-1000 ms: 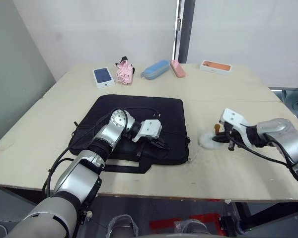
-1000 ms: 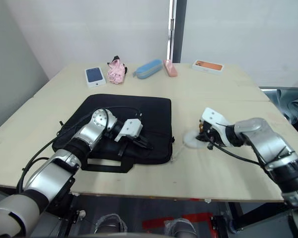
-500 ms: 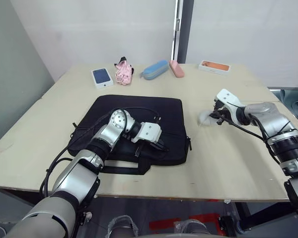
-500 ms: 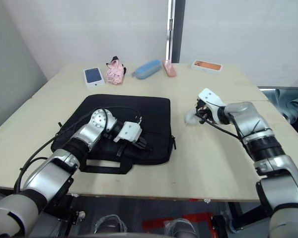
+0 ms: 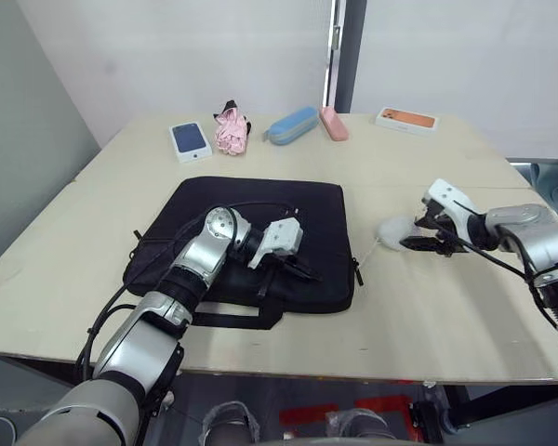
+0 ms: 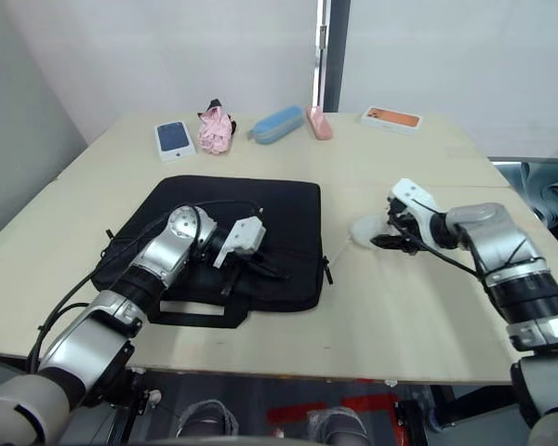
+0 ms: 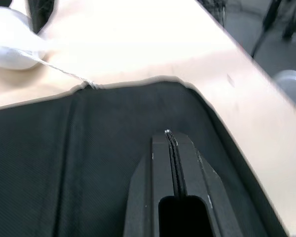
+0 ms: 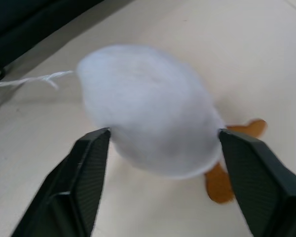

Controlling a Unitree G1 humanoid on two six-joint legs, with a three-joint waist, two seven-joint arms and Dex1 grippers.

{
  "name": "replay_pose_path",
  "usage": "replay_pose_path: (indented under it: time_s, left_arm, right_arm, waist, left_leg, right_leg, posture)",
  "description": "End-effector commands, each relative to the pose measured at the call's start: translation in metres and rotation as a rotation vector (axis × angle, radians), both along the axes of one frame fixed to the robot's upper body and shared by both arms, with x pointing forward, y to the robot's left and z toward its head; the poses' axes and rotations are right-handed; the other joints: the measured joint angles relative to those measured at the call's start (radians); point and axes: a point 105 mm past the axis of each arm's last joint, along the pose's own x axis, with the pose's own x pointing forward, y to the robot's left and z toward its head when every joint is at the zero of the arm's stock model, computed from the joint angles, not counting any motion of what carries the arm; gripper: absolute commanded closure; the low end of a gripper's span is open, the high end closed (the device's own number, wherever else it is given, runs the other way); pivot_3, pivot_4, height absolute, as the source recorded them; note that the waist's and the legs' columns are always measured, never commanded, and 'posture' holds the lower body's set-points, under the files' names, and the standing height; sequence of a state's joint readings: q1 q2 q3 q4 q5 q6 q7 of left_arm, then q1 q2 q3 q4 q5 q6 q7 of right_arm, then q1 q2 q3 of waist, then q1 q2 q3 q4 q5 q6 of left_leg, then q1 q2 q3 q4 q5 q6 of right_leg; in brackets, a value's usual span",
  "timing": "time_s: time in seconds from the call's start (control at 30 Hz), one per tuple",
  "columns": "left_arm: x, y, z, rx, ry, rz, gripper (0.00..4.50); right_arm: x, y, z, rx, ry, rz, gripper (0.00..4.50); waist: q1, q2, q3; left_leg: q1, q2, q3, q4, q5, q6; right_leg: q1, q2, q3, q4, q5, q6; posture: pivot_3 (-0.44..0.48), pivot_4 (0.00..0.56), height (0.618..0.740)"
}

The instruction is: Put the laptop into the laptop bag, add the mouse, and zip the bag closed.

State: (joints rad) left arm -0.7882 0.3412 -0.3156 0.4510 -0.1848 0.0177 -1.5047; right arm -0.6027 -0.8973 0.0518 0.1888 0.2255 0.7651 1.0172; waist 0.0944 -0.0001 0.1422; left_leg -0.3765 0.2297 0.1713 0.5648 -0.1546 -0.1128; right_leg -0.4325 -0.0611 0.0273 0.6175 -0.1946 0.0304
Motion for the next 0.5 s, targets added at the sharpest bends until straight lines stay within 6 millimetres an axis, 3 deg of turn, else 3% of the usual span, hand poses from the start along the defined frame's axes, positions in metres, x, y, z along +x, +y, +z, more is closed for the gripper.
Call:
replay_pose_path:
  time_s: [0.03,0.07,0.2,0.3,0.4,0.5]
  left_arm:
    - [0.002,0.007,0.048,-0.119,-0.046,0.030,4.50]
    - [0.002,0.010,0.057,-0.140,-0.050,0.041,4.50]
    - [0.005,0.041,0.098,-0.219,-0.032,0.129,4.50]
    - [0.004,0.072,0.106,-0.187,-0.016,0.197,3.69]
    - [0.001,0.128,0.106,-0.084,-0.007,0.324,2.62]
    - [0.000,0.181,0.109,-0.035,0.016,0.489,1.57]
  right_arm:
    - [-0.003,-0.013,0.041,0.112,-0.070,-0.049,0.02]
    - [-0.008,-0.013,0.046,0.139,-0.062,-0.039,0.02]
    - [-0.037,-0.015,0.070,0.206,-0.073,0.028,0.02]
    - [-0.058,-0.019,0.073,0.201,-0.077,0.069,0.00]
    - [-0.093,-0.020,0.075,0.198,-0.097,0.162,0.00]
    - [-0.108,-0.030,0.079,0.194,-0.145,0.139,0.00]
  waist:
    - [0.000,0.000,0.000]
    - [0.001,0.000,0.001]
    - [0.006,0.000,0.003]
    - [0.007,0.000,0.003]
    - [0.007,0.000,0.003]
    - [0.006,0.001,0.003]
  left_leg:
    - [-0.005,0.000,0.000,0.000,0.001,0.001]
    - [-0.007,0.000,0.000,0.000,0.005,0.008]
    - [-0.009,0.001,-0.001,-0.002,0.005,0.009]
    - [-0.008,0.003,0.000,-0.003,0.004,0.007]
    - [-0.008,0.003,0.000,-0.003,0.003,0.007]
    - [-0.008,0.003,0.001,-0.003,0.002,0.007]
  right_leg:
    - [-0.003,0.000,0.000,0.000,0.000,0.000]
    - [-0.006,0.001,0.000,0.000,0.000,0.000]
    - [-0.009,0.002,-0.002,0.000,-0.001,-0.001]
    - [-0.008,0.003,-0.002,-0.002,-0.002,-0.002]
    - [-0.008,0.003,-0.002,-0.003,-0.002,-0.002]
    - [-0.009,0.003,-0.002,-0.003,-0.003,-0.001]
  posture:
    - [0.000,0.150,0.740]
    - [0.000,0.150,0.740]
    - [0.000,0.150,0.740]
    - [0.000,0.150,0.740]
    - [0.000,0.150,0.740]
    - [0.000,0.150,0.740]
